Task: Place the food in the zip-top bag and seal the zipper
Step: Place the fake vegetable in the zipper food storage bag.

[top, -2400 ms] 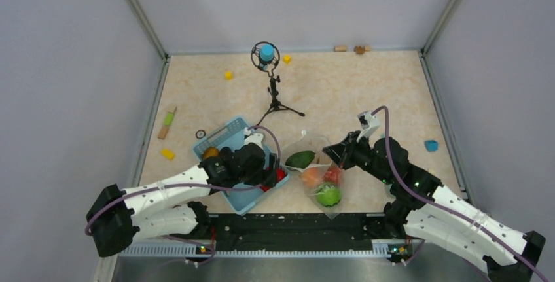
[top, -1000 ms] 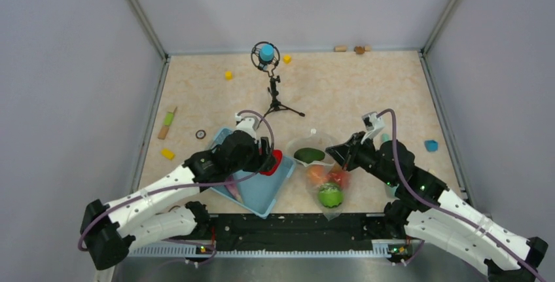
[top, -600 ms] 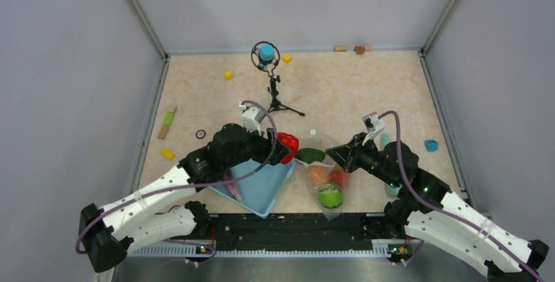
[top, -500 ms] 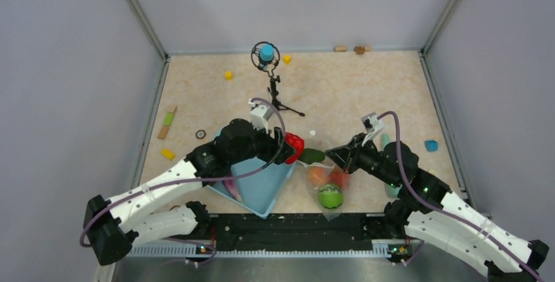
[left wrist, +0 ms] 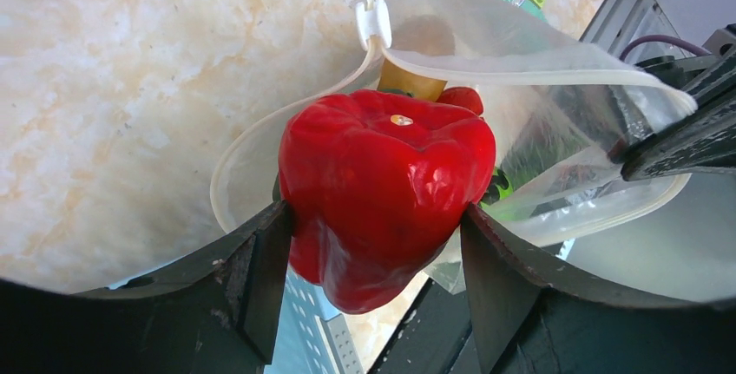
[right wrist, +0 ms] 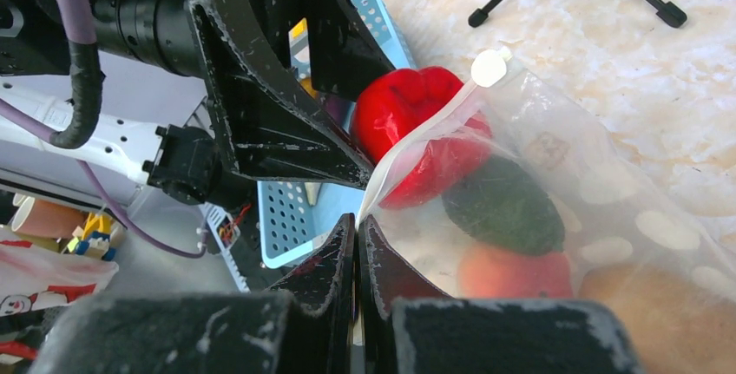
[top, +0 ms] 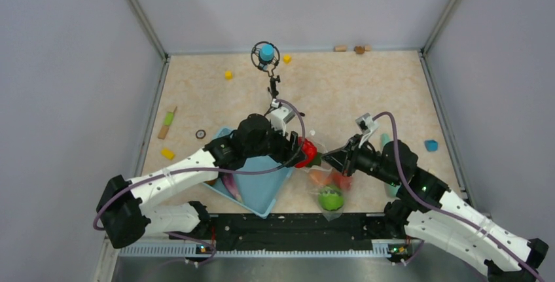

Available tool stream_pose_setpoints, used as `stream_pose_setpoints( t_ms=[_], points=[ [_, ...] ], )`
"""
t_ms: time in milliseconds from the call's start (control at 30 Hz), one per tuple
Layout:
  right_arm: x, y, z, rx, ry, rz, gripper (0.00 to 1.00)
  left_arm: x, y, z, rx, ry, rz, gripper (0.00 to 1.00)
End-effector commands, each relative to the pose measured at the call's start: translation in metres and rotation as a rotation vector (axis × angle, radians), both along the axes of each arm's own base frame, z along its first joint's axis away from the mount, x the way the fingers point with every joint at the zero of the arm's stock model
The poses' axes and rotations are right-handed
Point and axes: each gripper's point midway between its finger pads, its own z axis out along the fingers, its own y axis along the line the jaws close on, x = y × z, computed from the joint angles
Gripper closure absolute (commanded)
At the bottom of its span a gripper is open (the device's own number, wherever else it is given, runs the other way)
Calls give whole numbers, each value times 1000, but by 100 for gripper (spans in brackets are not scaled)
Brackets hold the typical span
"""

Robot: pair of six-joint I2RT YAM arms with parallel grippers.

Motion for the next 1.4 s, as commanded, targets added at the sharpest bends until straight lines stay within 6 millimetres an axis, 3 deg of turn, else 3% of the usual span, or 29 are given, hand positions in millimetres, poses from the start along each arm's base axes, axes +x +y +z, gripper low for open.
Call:
stream_pose_setpoints(
  t_ms=[0, 167, 400, 667, 767, 800, 933, 1067, 1233, 1367],
  points=[
    [0, 5, 38, 86, -74, 22, 100, 9, -10, 48, -114, -146, -20, 100],
    [0, 6, 42, 106, -62, 20, 100, -2, -21, 49, -134, -140, -122, 100],
    [1, 5, 48, 164, -38, -6, 100, -40, -33, 41, -115, -216, -374, 100],
    [-13, 11, 61, 246, -34, 69, 100, -52, -42, 32, -94, -225, -469, 100],
    [-18, 14, 62, 258, -24, 103, 100, -46, -49, 30, -54, -229, -441, 100],
    [-20, 15, 63, 263, -19, 111, 100, -44, -51, 29, -41, -227, -426, 94],
    [-20, 14, 62, 272, -6, 102, 100, -44, -54, 28, -31, -205, -412, 49],
    [-11, 7, 55, 258, 14, 30, 100, -46, -51, 34, -57, -202, -389, 24],
    [-2, -6, 48, 226, 19, -58, 100, -43, -37, 50, -92, -196, -282, 8],
    [-1, -10, 46, 216, 18, -77, 100, -41, -25, 62, -118, -188, -199, 6]
  ],
)
